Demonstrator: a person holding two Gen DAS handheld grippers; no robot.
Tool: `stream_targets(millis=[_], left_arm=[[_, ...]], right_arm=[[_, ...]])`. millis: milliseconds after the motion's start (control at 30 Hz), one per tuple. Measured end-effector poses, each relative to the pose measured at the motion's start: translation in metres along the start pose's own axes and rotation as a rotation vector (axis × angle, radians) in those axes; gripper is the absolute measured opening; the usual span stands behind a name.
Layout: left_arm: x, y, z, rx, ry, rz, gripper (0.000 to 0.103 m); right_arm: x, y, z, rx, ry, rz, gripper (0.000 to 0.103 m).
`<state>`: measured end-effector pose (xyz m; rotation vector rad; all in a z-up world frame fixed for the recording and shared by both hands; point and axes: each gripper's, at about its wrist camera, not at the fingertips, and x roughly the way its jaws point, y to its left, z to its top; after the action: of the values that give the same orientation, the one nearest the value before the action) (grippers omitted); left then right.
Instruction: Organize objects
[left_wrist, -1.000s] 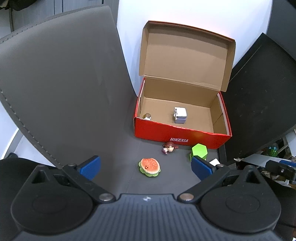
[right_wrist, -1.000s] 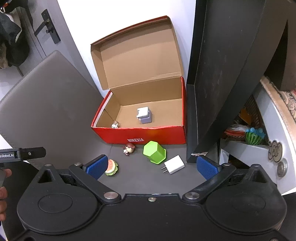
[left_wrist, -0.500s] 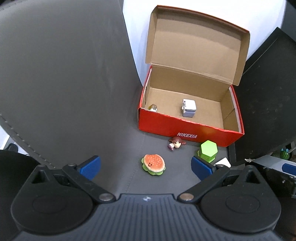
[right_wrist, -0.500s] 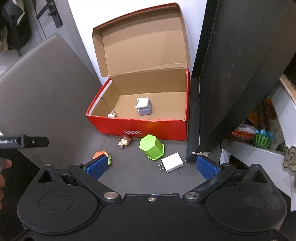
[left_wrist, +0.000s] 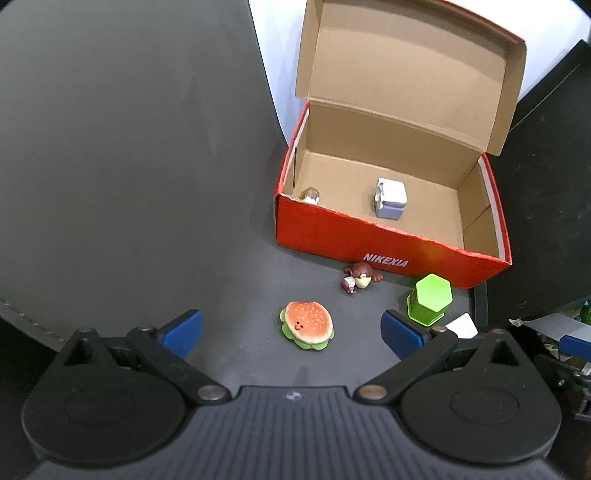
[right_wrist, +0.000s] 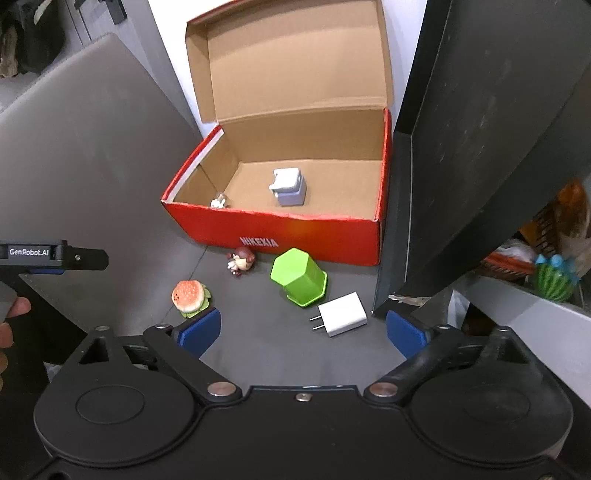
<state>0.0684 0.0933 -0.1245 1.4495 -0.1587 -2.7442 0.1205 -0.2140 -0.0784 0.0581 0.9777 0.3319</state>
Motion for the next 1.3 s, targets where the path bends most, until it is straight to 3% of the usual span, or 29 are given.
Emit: stream_targets(millis=[467,567,867,1300], left_arm=[[0.045,-0.017,0.004,-0.011,0.058,0.042,0.100],[0.058,-0.020,0.004,-0.056,0.088,0.063,0.100],[0.100,-0.032,0.001,-0.051,0.157,0.080,0.100],[0.151,-0.033,-0.008,-0.070,0.275,0.127,0.099]], right_arm=[[0.045,-0.002,0.005,-0.074,0.076,-0.002,0.087],[0.057,-0.002,0.006,-0.089,0.099,-0.004,0.087],[0.088,0.003,0.009,-0.177,0.144,-0.007,0.087],[0.128,-0.002,0.003,-0.150,0.222,0.008,0.087]])
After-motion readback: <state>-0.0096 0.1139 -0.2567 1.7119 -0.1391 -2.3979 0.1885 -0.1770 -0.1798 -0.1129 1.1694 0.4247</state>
